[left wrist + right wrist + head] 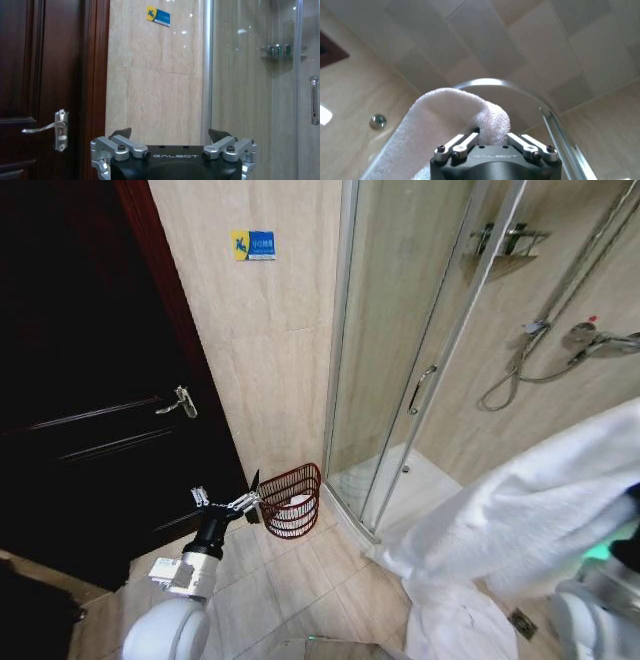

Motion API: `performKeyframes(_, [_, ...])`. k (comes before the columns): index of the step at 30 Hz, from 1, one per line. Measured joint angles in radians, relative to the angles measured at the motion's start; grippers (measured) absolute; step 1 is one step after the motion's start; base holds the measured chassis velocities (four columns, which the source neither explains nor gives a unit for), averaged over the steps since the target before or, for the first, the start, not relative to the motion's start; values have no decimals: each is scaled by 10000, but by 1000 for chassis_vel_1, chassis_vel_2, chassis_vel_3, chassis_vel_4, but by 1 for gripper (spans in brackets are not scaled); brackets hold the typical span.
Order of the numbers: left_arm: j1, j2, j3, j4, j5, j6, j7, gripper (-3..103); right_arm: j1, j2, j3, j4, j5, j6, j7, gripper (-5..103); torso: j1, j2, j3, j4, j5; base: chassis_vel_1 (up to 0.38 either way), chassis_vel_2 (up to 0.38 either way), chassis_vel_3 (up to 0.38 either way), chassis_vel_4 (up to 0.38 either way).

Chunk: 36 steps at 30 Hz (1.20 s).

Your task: Discard the used towel into the hamper.

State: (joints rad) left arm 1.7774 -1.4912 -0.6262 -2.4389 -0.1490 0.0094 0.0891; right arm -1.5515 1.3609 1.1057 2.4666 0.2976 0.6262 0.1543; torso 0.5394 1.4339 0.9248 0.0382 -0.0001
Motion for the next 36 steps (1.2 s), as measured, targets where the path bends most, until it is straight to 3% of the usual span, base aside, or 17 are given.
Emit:
performKeyframes(8, [0, 1, 0, 0, 0, 0, 0, 100, -40, -273, -9, 413, 1061, -623, -70, 11, 0, 0, 0, -1, 3, 0, 0, 0, 0])
performKeyframes(36, [0, 1, 0, 0, 0, 0, 0, 100, -128, -355, 464, 348, 1285, -612, -189, 11, 0, 0, 0, 0, 0, 8, 8, -7, -6])
